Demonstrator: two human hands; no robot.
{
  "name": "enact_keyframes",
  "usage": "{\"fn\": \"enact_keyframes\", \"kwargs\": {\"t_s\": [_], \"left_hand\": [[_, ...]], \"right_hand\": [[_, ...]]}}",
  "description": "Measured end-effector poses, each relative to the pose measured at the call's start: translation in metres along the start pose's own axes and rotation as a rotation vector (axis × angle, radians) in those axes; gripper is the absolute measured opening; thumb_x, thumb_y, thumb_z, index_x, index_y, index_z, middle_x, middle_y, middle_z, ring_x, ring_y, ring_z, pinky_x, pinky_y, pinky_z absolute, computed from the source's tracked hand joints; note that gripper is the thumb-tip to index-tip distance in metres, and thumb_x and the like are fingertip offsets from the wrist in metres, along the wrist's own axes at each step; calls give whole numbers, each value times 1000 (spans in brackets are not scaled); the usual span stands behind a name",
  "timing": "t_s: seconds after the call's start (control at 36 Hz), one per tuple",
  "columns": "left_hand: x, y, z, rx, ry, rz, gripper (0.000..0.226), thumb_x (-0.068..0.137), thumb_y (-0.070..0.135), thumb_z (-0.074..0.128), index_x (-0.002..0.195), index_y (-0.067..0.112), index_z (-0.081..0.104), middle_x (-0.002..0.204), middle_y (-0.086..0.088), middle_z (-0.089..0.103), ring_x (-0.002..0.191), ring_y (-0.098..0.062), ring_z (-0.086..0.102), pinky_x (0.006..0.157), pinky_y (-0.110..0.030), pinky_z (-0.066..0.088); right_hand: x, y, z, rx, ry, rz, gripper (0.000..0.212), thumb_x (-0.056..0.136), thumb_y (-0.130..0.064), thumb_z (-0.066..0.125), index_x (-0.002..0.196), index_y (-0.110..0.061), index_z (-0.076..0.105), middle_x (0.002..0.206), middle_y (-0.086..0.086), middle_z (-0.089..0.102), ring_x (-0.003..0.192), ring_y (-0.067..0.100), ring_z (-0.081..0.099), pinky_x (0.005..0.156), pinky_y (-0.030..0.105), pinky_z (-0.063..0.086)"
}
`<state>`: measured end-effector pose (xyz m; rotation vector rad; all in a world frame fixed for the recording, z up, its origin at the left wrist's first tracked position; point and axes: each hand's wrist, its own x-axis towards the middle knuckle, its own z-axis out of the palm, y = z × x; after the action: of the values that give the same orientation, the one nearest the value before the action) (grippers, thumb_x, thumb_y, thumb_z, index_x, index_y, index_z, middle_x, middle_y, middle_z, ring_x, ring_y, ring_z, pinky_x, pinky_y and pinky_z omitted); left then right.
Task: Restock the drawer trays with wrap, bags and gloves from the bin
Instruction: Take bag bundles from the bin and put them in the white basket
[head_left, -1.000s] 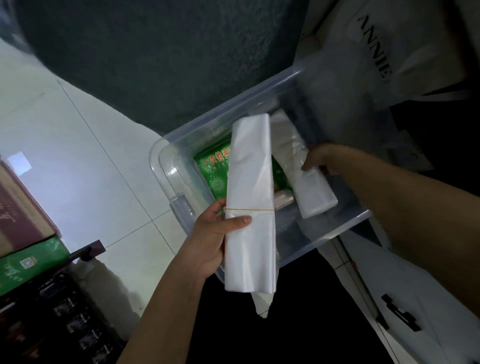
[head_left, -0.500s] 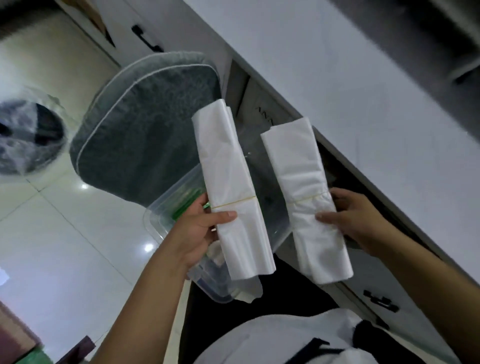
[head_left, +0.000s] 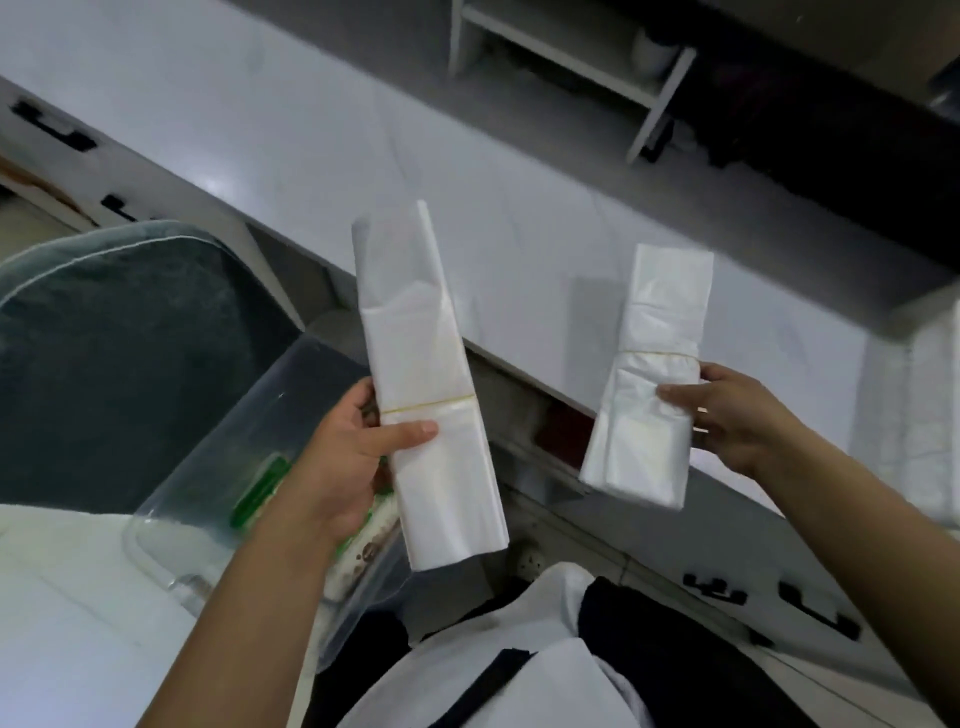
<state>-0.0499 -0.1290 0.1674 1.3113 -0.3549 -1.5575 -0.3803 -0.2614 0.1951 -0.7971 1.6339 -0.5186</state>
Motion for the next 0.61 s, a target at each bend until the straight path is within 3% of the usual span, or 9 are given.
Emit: {"fn": "enact_keyframes", "kwargs": {"t_s": [0.25,0.31,0.39,0.53,0.61], "left_hand": [[33,-45,152,100,-40,-93,74,53,3,84,123,14,61,111,-8,76,96,-28,74,76,-42,59],[40,-56,178,138,-63,-121,73,53,4,85,122,13,61,110,-7,76,94,-27,74,73,-40,60],[50,-71,211,190,-103,-170,70,53,2,85,118,14,61,109,-9,76,93,-28,75,68,-38,61],[68,-90,250,331,-156,-248,64,56,1,84,114,14,62,105,-9,77,90,-27,75,66,-37,60],[79,-96,262,454,-166,-280,56,67,-3,82,116,15,62,103,-8,78,91,-27,75,68,-38,61]], "right_hand": [[47,40,-126,127,144,2,34,75,-1,78,105,-11,65,100,9,73,84,27,72,60,33,54],[50,50,-145,123,190,-24,36,73,-3,81,102,-11,63,99,10,72,80,26,71,58,32,54],[52,65,-160,62,240,-71,41,68,-11,87,99,-11,59,98,11,68,78,25,69,57,34,55],[55,82,-166,78,204,-108,41,69,-29,87,98,-15,62,94,5,70,82,24,70,71,40,58],[58,87,-168,176,159,-70,33,78,-38,78,102,-21,63,95,1,71,80,21,70,61,34,55]]}}
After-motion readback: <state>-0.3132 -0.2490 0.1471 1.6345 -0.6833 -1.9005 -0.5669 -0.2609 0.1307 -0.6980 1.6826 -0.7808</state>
